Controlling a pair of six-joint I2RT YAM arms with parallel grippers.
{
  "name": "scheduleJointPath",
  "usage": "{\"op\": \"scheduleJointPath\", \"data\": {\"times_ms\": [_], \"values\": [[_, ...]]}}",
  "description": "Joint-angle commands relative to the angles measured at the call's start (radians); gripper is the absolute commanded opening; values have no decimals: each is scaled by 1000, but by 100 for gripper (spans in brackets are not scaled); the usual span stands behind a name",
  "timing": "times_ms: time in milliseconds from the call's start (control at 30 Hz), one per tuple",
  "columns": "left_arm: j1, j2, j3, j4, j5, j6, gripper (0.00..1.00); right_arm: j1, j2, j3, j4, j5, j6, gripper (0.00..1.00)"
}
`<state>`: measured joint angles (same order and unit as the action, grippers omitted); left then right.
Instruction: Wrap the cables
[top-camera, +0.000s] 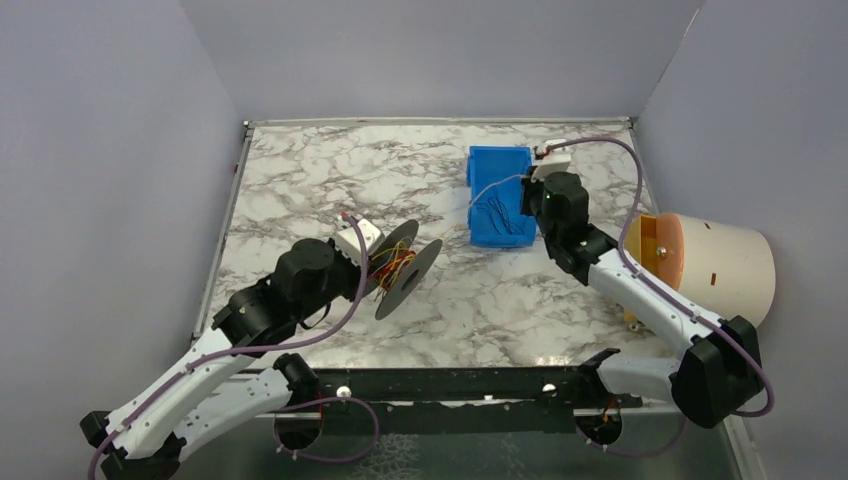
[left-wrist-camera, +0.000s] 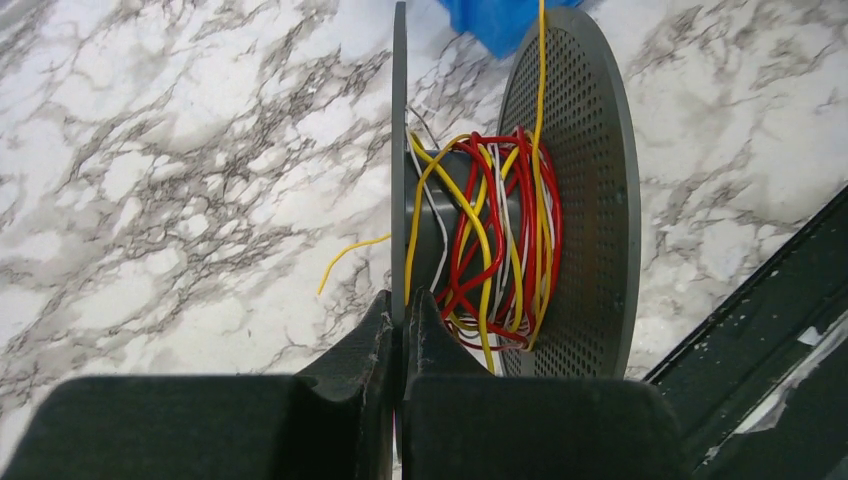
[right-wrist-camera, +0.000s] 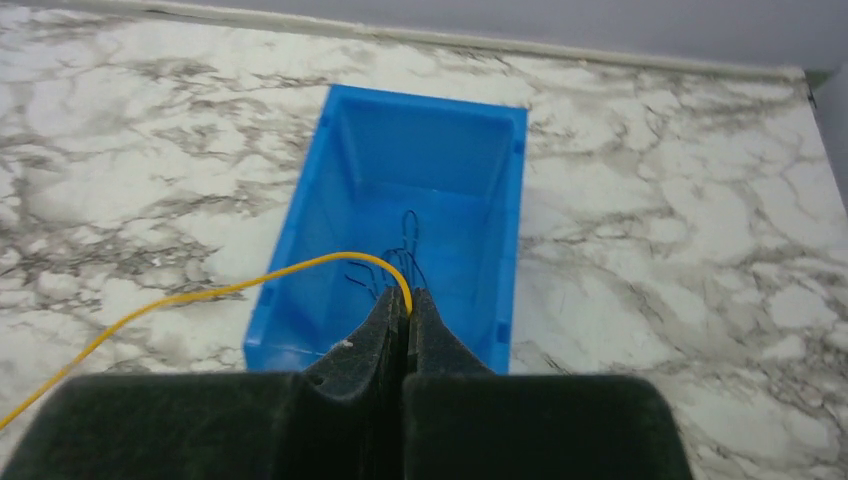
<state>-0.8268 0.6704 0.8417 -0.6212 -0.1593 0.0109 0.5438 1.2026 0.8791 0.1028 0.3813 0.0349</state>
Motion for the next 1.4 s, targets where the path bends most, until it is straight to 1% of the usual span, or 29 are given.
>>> {"op": "scheduleJointPath", "data": {"times_ms": [0,167,333,533,700,833,967,1067,1133,1233,1367], "values": [[-5,-37,91,-3,95,-48,0,-89,7,-46,15,-30,134,1],[-5,-63,144,-22,147,-92,0,-169,10,-100,17,-2,208,1],[-5,-70,247,-75,188,-129,0,-259,6,-172,28,-14,284,1],[-5,-94,360,-98,215,-193,0,-280,11,-232,40,-32,347,1],[-5,-125,444,-92,180,-239,0,-280,15,-293,74,-105,382,1],[-5,-135,490,-53,167,-281,0,-280,2,-358,112,-178,393,1],[-5,-135,495,12,99,-326,0,-279,-21,-420,172,-323,398,1],[-5,-130,486,74,69,-353,0,-262,-19,-457,201,-382,406,1],[-5,-124,482,112,24,-382,0,-236,-21,-481,219,-403,412,1],[-5,-98,495,131,-68,-418,0,-164,-27,-516,244,-377,423,1],[-5,-66,495,179,-154,-447,0,-48,-11,-536,261,-326,438,1]]}}
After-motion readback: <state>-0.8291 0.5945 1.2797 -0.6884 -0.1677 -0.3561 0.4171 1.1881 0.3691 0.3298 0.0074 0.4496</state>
